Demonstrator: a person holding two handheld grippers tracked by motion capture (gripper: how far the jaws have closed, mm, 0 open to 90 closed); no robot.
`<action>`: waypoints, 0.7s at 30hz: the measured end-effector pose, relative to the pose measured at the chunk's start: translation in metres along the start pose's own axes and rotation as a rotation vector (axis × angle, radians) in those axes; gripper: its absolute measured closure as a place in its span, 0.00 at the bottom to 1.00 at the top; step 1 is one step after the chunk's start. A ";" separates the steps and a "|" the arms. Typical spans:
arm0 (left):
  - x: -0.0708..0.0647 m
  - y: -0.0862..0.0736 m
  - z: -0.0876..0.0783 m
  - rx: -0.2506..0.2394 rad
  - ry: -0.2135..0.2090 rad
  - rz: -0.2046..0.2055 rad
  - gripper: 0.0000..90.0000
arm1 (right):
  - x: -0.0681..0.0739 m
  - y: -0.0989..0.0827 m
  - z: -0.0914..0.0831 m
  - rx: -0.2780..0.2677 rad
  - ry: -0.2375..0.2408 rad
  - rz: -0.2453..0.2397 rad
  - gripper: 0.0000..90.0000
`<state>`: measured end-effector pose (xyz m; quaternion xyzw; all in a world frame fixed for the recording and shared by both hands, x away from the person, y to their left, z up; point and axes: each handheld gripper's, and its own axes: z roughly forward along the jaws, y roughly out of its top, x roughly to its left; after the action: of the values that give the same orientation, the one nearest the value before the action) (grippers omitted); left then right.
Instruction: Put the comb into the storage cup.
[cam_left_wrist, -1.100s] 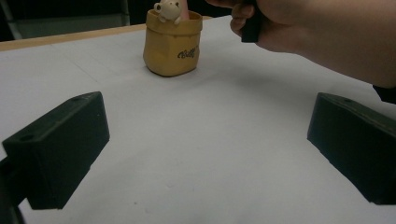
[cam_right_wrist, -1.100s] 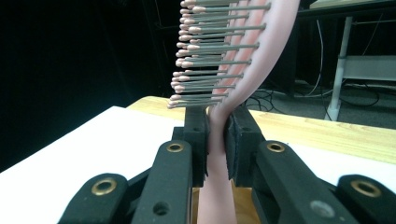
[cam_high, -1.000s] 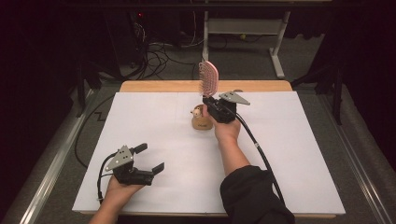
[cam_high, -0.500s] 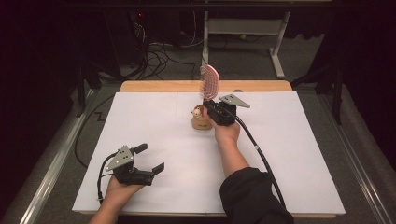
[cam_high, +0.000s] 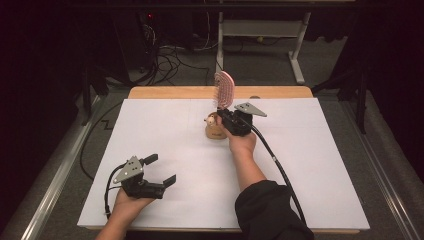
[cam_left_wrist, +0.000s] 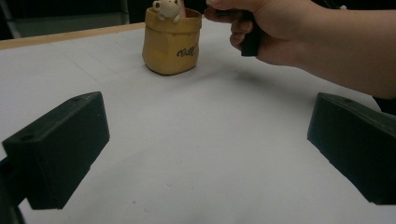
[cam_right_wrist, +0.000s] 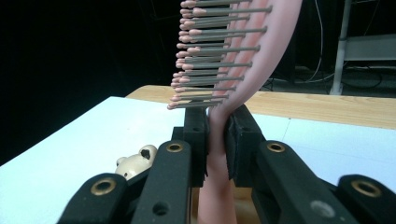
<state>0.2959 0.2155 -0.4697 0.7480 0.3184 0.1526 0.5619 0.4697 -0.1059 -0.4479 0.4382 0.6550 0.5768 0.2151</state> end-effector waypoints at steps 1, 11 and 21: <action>0.000 0.000 0.000 0.000 0.000 0.000 0.00 | 0.000 0.000 0.000 0.001 0.000 0.000 0.90; 0.000 0.000 0.001 0.001 -0.001 -0.001 0.00 | -0.001 -0.004 0.000 0.005 -0.004 -0.005 0.90; 0.000 -0.001 0.001 0.006 -0.007 0.000 0.00 | -0.005 -0.002 -0.001 0.017 -0.026 -0.025 0.87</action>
<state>0.2964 0.2148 -0.4705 0.7500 0.3171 0.1490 0.5610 0.4709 -0.1106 -0.4507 0.4390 0.6626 0.5628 0.2271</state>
